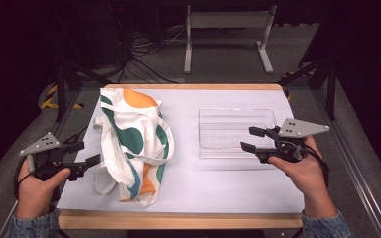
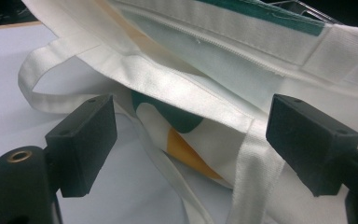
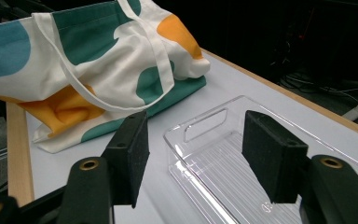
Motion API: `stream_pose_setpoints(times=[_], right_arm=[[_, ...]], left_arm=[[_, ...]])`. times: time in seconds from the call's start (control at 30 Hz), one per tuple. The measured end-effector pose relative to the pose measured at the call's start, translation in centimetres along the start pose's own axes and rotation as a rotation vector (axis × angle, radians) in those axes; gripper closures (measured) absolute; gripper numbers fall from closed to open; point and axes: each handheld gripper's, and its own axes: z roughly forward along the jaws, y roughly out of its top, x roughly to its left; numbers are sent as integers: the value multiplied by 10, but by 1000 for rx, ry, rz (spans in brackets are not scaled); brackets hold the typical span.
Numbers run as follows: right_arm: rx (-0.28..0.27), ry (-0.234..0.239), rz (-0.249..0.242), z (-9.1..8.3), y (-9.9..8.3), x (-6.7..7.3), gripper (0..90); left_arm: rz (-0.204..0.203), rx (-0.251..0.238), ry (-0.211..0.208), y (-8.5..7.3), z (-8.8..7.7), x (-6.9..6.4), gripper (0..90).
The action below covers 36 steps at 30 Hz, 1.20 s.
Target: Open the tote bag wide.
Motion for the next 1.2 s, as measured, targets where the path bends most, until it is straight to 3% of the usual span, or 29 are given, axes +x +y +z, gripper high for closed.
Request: stream_pose_setpoints(times=[0.1, 0.33, 0.47, 0.67, 0.7, 0.73, 0.8, 1.2], right_arm=[[9, 50, 9, 12, 8, 11, 412], [-3, 110, -12, 34, 22, 24, 419], [-16, 155, -21, 51, 29, 31, 420], [-24, 203, -37, 72, 37, 41, 419], [-40, 243, -26, 81, 40, 44, 421], [-40, 243, -26, 81, 40, 44, 421], [-50, 288, -11, 92, 41, 46, 419], [20, 358, -92, 154, 45, 73, 408]], left_arm=[[-5, -5, -1, 0, -1, -2, 168], [25, -3, -23, 0, -3, -4, 161], [-1, -6, -14, 0, -3, -4, 164], [1, -14, -20, 1, -4, -5, 163], [-1, -21, -22, 1, -3, -4, 164], [-1, -21, -22, 1, -3, -4, 164], [-10, -24, -30, 0, -2, -3, 165], [-14, -26, -42, -1, -1, -2, 167]])
